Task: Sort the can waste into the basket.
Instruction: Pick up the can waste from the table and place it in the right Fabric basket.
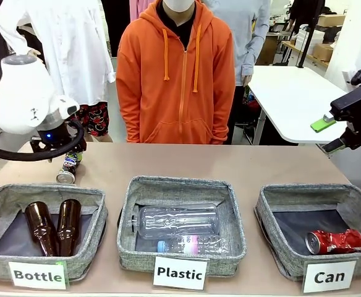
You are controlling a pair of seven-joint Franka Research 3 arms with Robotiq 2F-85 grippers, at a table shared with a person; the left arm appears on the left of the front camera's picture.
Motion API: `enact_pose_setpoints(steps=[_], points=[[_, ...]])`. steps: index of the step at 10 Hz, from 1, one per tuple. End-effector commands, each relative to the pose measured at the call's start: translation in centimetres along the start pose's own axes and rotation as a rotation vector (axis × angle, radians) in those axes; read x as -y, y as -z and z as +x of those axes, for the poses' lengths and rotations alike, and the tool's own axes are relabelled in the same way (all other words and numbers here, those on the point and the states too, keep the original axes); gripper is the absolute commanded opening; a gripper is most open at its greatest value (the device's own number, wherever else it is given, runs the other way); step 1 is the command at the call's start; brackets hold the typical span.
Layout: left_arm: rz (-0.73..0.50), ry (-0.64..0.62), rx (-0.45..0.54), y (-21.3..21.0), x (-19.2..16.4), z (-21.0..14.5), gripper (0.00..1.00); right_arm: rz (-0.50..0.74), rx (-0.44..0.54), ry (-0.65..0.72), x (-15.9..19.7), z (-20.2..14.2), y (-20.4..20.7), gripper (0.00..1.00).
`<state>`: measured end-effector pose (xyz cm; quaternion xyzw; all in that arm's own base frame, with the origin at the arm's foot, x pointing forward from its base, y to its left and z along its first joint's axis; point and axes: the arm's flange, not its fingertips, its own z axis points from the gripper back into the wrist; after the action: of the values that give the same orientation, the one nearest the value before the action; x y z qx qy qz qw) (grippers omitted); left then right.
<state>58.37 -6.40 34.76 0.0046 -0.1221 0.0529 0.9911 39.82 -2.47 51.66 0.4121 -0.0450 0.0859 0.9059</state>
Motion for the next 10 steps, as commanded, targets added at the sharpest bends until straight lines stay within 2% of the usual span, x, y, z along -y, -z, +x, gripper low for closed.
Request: enact_pose_setpoints(steps=[1, 3, 6, 7, 8, 9, 10], points=[[0.040, 0.007, -0.043, 1.8, 0.5, 1.5, 1.00, -0.005, -0.007, -0.022, 0.1, 0.0, -0.4, 1.00], [0.036, 0.005, -0.082, 3.3, 0.3, 1.9, 1.00, -0.005, -0.007, -0.022, 0.1, 0.0, -0.4, 1.00], [0.027, 0.001, -0.075, 3.4, 0.1, 1.7, 1.00, -0.005, -0.007, -0.022, 0.1, 0.0, -0.4, 1.00], [0.036, 0.013, -0.078, 3.2, 0.0, 1.5, 0.41, -0.005, -0.007, -0.022, 0.1, 0.0, -0.4, 1.00], [0.033, 0.023, -0.077, 3.2, 0.0, 1.4, 0.42, -0.005, -0.007, -0.022, 0.1, 0.0, -0.4, 1.00], [0.034, 0.023, -0.065, 3.1, -0.1, 1.3, 0.00, -0.005, -0.007, -0.022, 0.1, 0.0, -0.4, 1.00], [0.034, 0.030, -0.069, 3.1, -0.1, 1.3, 0.00, -0.005, -0.007, -0.022, 0.1, 0.0, -0.4, 1.00]])
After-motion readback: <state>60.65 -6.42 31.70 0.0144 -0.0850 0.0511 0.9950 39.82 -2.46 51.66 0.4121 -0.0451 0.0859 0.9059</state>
